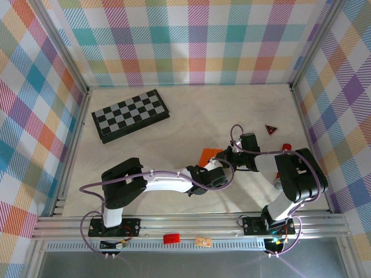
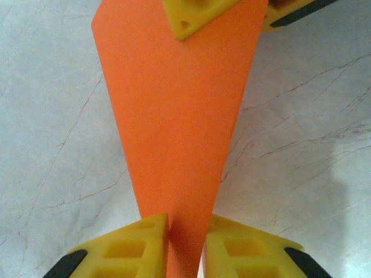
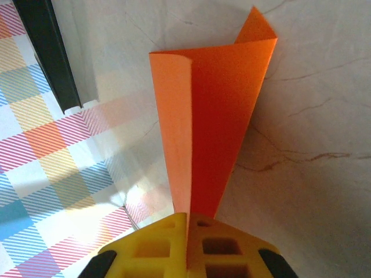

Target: Fold a paper plane with a square sheet of paper (pick it up from the middle)

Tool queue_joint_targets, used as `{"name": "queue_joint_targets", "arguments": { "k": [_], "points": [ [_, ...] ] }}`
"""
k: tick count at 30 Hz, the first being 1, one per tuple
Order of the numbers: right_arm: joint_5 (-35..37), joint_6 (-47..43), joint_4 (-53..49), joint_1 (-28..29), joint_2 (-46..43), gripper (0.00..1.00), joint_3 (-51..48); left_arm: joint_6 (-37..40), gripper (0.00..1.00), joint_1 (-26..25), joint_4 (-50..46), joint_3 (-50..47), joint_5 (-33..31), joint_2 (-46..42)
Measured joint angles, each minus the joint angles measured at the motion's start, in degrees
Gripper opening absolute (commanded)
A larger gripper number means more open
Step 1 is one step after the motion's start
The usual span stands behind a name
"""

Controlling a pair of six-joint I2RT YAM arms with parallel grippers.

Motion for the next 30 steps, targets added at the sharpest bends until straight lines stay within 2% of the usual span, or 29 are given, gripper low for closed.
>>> {"name": "queue_joint_targets", "arguments": {
  "k": [5,12,23,28,30],
  "points": [
    [0.0,0.0,0.2,0.0,0.0,0.04,0.0,0.0,0.23,0.0,0.1,0.2,0.0,0.0],
    [0.0,0.0,0.2,0.0,0.0,0.04,0.0,0.0,0.18,0.0,0.1,0.2,0.0,0.0],
    [0.2,0.0,-0.1,0.0,-0.3,0.09,0.0,-0.3,0.02,0.0,0.2,0.2,0.0,0.0],
    [1.3,-0.8,-2.7,0.0,-2.8,0.20,0.0,-0.9,0.00,0.0,0.6,0.1,0.0,0.0],
    [2.6,-2.1,-5.4,0.0,-4.3,0.31,0.4,-1.6,0.00,0.0,0.7,0.0,0.0,0.0]
  ]
}}
